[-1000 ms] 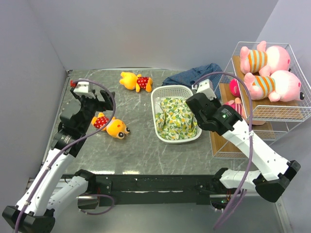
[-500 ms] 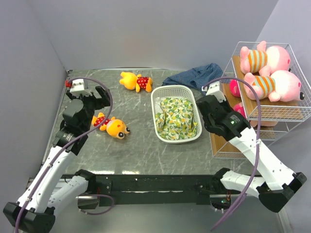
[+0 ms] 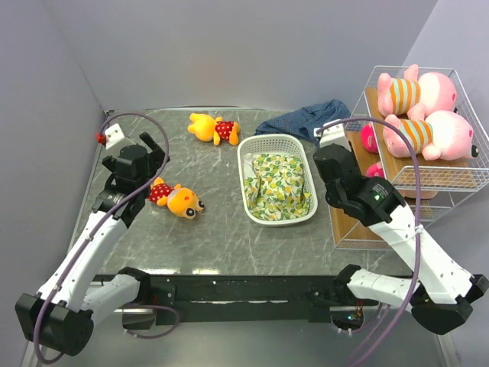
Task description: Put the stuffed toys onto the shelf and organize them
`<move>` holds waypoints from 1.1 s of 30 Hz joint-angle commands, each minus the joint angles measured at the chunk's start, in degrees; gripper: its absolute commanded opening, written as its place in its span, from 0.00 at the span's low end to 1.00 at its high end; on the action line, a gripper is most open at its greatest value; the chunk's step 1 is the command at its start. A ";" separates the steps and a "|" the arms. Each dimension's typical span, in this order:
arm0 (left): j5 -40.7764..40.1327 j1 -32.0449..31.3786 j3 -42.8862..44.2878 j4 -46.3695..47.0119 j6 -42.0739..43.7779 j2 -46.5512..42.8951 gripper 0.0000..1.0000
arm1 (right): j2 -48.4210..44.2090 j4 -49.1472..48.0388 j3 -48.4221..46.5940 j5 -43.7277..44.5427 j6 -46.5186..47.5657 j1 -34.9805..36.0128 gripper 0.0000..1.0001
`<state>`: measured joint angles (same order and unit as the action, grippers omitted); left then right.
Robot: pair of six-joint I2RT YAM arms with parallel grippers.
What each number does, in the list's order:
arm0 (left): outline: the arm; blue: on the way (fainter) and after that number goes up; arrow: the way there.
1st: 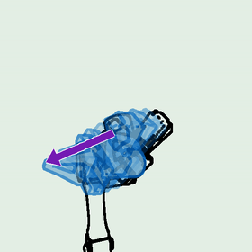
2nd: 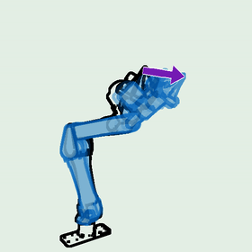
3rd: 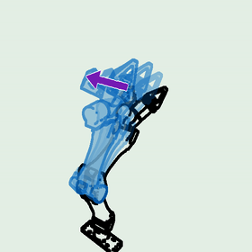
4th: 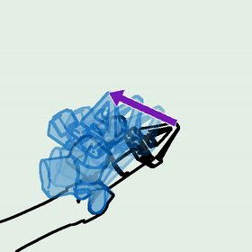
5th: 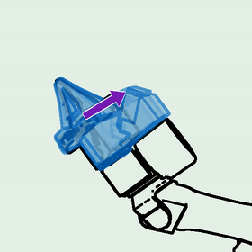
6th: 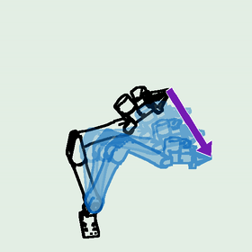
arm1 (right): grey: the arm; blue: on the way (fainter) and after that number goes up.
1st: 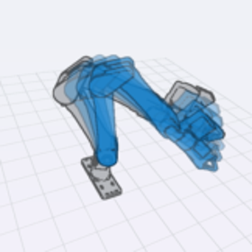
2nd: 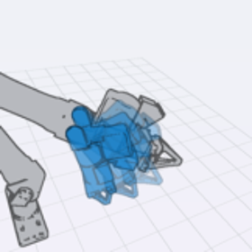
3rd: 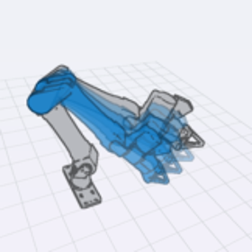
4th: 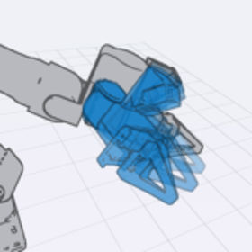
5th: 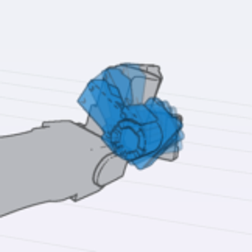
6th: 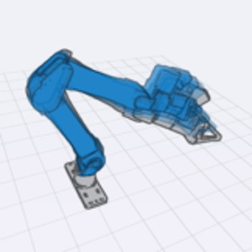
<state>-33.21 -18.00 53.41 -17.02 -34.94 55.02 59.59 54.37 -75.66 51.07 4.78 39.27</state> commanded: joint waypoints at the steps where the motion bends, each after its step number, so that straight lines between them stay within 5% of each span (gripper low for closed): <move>1: 6.57 3.67 -2.69 -1.88 -12.76 2.36 0.96 | -0.53 -7.68 -3.97 -3.69 -1.44 5.54 0.41; 10: 11.94 9.91 -10.24 4.53 -15.78 8.60 0.97 | 3.43 -16.92 -6.61 -21.69 -10.39 12.23 0.53; 15: 10.70 17.19 -7.54 6.73 -7.73 12.12 0.96 | 0.79 -23.33 -1.16 -29.52 -13.12 12.68 0.55; 22: 25.29 23.80 6.25 -0.81 11.46 25.28 0.96 | -1.67 -25.37 2.09 -27.52 -12.51 12.76 0.54; 33: 34.00 23.71 0.49 -4.26 9.89 30.14 0.83 | -4.04 -25.89 3.32 -28.57 -10.31 12.85 0.54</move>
<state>-2.74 5.76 57.17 -21.10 -25.10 85.14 57.69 30.81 -71.55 22.98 -6.35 51.62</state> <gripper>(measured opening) 0.836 0.545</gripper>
